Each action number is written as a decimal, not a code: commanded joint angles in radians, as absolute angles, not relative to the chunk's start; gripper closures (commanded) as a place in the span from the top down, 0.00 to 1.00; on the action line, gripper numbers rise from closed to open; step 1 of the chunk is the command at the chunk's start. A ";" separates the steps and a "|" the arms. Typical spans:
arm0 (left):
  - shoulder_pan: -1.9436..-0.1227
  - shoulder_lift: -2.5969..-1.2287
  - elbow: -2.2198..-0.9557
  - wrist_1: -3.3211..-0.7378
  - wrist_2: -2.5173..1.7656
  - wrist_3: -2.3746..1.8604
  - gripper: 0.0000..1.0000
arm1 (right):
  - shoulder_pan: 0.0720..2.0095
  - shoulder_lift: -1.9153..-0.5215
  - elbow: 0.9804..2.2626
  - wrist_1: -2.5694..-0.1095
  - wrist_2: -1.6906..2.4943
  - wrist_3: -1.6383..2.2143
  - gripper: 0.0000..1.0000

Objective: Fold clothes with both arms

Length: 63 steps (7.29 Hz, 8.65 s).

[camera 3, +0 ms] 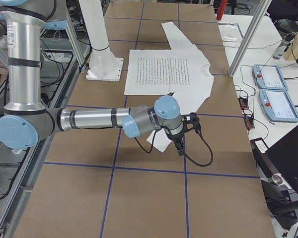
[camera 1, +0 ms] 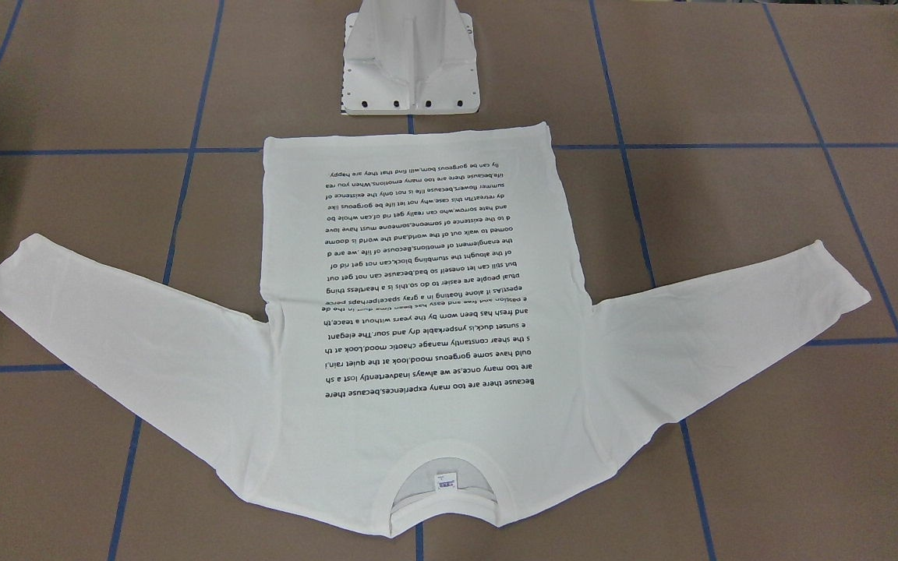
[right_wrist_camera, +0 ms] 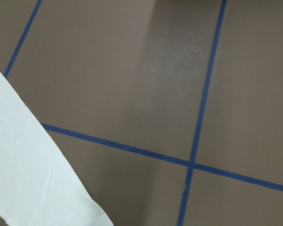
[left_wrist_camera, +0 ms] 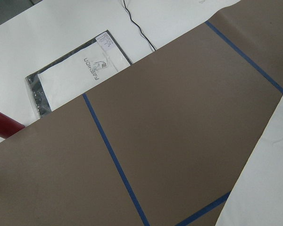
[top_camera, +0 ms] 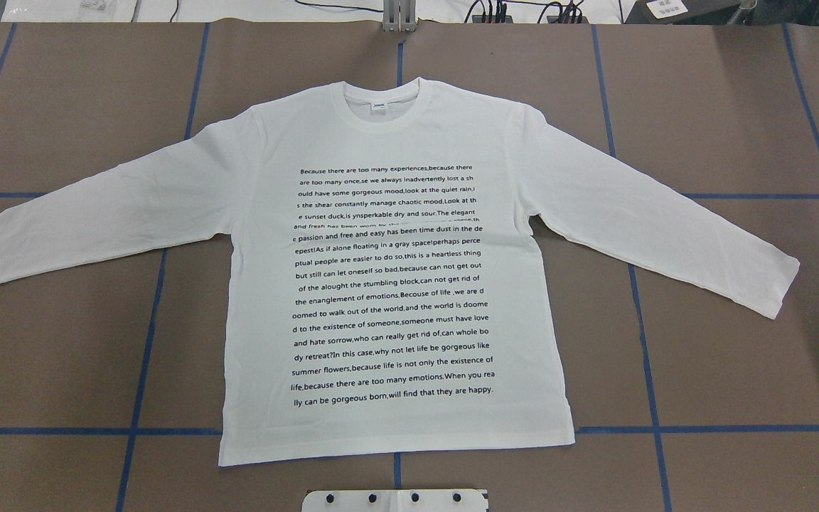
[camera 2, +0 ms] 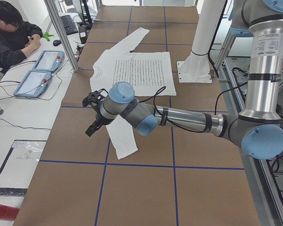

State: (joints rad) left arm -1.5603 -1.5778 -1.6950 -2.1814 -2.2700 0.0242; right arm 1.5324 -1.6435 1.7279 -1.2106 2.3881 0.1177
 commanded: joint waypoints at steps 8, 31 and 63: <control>-1.563 -1.545 -1.706 -2.191 -2.273 0.021 1.00 | 0.993 -1.790 1.506 -0.437 1.994 0.810 0.90; -1.563 -1.508 -1.704 -2.241 -2.273 0.021 1.00 | 1.029 -1.755 1.824 -0.820 1.999 0.808 0.00; -1.126 -1.368 -1.444 -2.804 -2.108 -0.403 1.00 | 1.063 -1.049 1.828 -1.601 2.062 0.661 1.00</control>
